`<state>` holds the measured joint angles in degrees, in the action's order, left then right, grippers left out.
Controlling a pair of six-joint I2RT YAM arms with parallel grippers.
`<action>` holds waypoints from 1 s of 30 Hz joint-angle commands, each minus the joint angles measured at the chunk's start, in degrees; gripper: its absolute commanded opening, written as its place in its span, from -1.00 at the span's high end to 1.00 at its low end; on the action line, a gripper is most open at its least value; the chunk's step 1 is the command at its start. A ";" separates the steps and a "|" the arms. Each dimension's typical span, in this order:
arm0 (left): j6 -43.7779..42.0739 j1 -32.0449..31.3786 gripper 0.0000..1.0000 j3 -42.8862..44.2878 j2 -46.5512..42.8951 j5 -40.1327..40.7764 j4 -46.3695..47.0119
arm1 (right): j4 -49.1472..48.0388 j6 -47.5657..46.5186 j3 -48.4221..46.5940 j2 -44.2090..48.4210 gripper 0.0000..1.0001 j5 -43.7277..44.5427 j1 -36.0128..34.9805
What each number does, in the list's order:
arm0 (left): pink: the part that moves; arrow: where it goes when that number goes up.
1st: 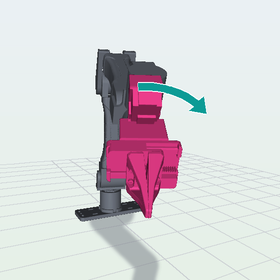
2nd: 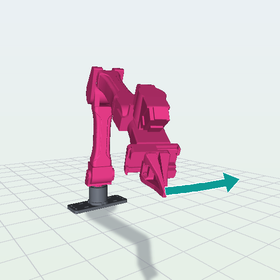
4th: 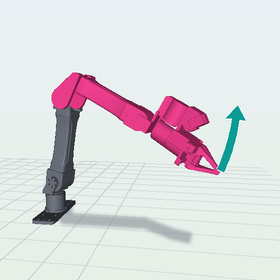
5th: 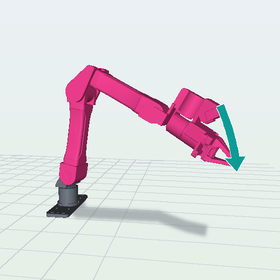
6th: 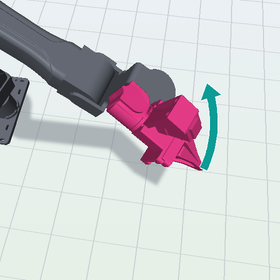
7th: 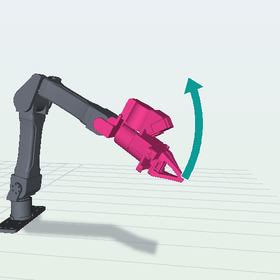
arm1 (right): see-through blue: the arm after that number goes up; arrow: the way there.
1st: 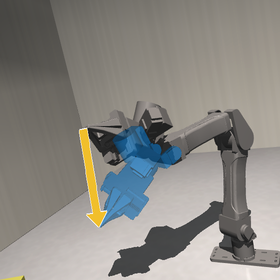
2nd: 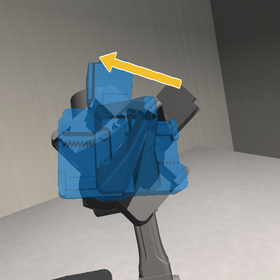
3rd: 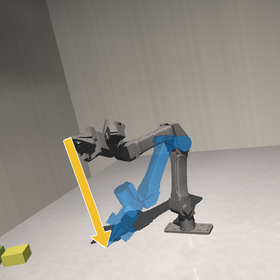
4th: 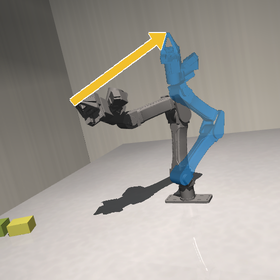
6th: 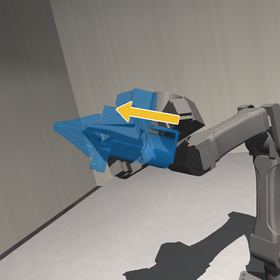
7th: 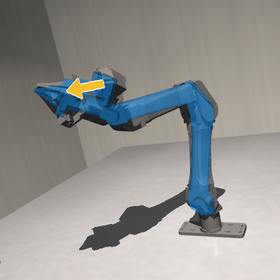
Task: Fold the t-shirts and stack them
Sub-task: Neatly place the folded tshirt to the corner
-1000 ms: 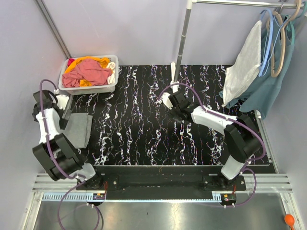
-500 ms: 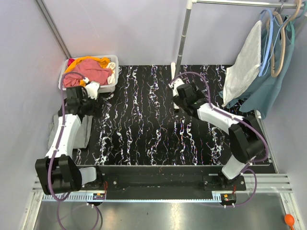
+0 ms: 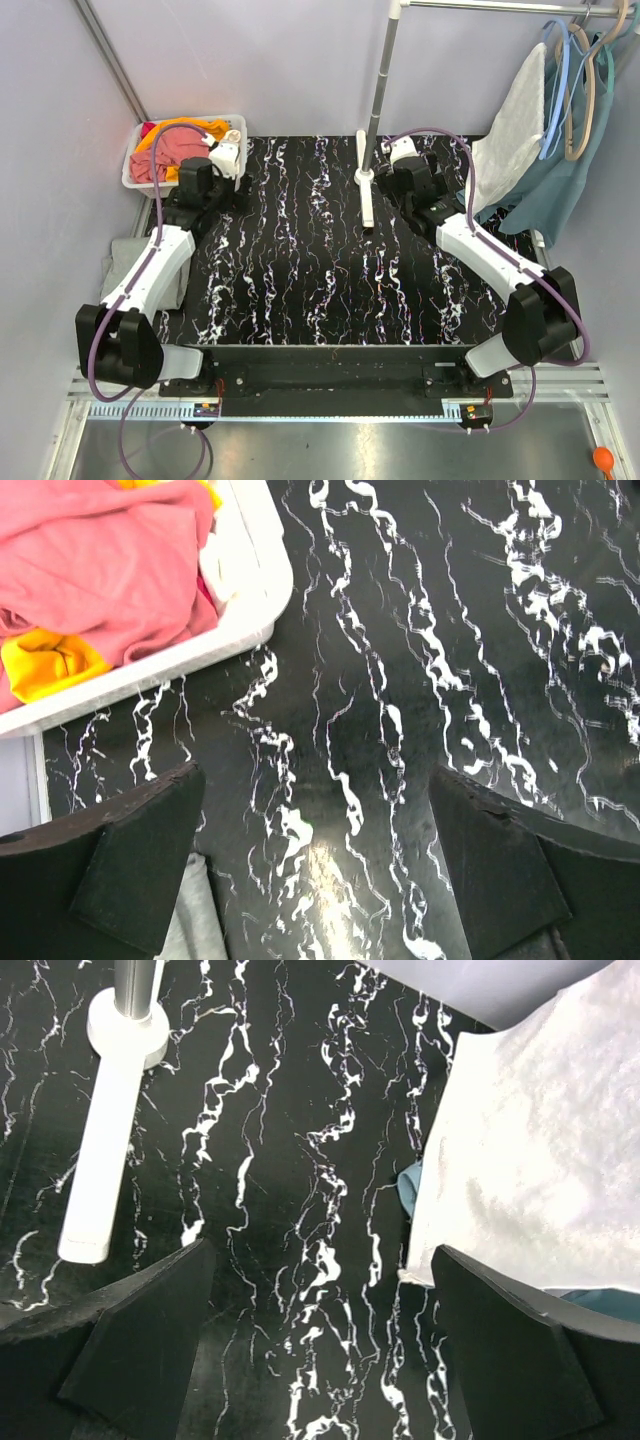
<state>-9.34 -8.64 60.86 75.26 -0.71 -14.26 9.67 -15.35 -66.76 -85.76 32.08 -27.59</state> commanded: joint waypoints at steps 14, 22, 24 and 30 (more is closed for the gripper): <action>0.91 -3.22 -0.98 -0.92 1.46 5.19 11.01 | -4.48 5.86 3.48 3.75 -1.00 2.91 0.35; -0.15 -4.19 -0.98 -1.80 1.20 6.33 12.06 | -8.09 4.55 5.06 5.33 -1.00 3.34 0.70; -0.15 -4.19 -0.98 -1.80 1.11 6.51 12.24 | -8.88 4.02 5.59 5.60 -0.99 3.43 0.70; -0.24 -4.45 -0.98 -2.15 1.20 6.86 12.33 | -9.06 3.31 6.29 5.86 -0.99 3.43 0.70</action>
<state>-9.13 -12.75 59.09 76.51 4.67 -5.93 3.99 -11.35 -60.71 -82.02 33.63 -27.20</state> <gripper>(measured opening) 0.988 0.994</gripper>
